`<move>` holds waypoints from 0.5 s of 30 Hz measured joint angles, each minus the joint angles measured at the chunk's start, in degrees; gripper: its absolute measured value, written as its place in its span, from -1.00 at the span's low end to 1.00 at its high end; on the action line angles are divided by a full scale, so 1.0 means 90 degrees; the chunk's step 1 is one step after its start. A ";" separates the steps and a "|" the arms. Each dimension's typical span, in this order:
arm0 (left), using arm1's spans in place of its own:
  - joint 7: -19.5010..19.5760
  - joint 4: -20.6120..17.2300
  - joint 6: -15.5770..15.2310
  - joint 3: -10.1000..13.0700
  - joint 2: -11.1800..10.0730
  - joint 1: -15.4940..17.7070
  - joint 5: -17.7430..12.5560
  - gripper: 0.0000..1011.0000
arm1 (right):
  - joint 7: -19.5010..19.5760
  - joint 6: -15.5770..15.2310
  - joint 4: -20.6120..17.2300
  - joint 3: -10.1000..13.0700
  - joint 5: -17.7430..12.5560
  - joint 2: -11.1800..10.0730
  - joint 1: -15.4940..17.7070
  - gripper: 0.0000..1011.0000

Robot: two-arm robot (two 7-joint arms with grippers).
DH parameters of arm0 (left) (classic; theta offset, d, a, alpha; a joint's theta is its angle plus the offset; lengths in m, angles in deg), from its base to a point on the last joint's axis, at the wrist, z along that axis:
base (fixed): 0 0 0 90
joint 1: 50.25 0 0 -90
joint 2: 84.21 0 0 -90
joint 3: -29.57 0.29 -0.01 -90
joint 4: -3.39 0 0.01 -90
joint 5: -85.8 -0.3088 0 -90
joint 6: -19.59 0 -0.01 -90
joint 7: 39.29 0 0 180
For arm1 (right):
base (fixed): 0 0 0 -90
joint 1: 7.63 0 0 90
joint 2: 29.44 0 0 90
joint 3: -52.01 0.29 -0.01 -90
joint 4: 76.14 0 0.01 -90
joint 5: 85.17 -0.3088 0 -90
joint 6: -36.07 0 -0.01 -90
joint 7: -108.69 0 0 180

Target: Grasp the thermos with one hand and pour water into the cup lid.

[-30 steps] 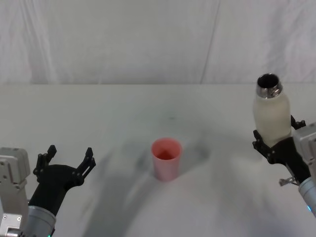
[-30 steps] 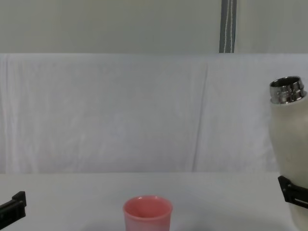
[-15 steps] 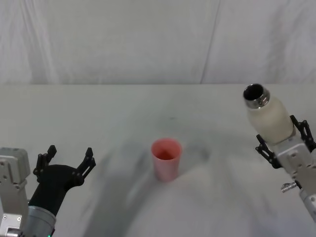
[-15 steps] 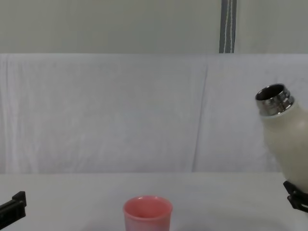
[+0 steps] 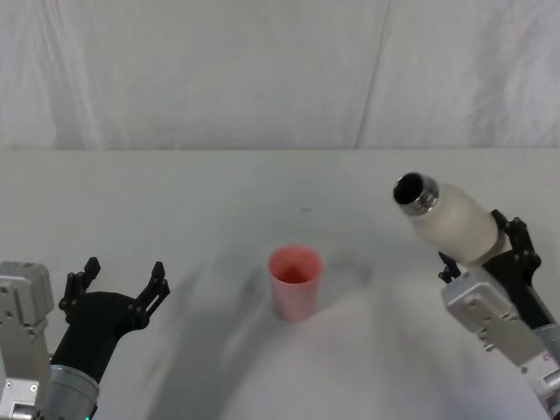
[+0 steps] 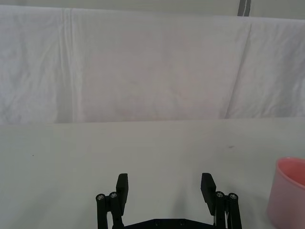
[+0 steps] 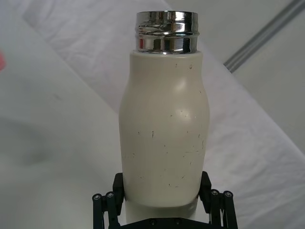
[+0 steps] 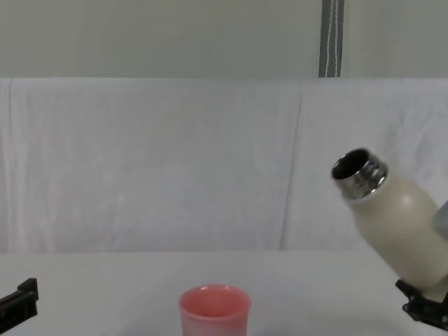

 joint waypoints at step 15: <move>0.0000 0.0000 0.0000 0.0000 0.0000 0.0000 0.0000 0.98 | 0.0403 -0.0073 0.0300 -0.0437 0.0970 -0.0127 -0.0133 0.89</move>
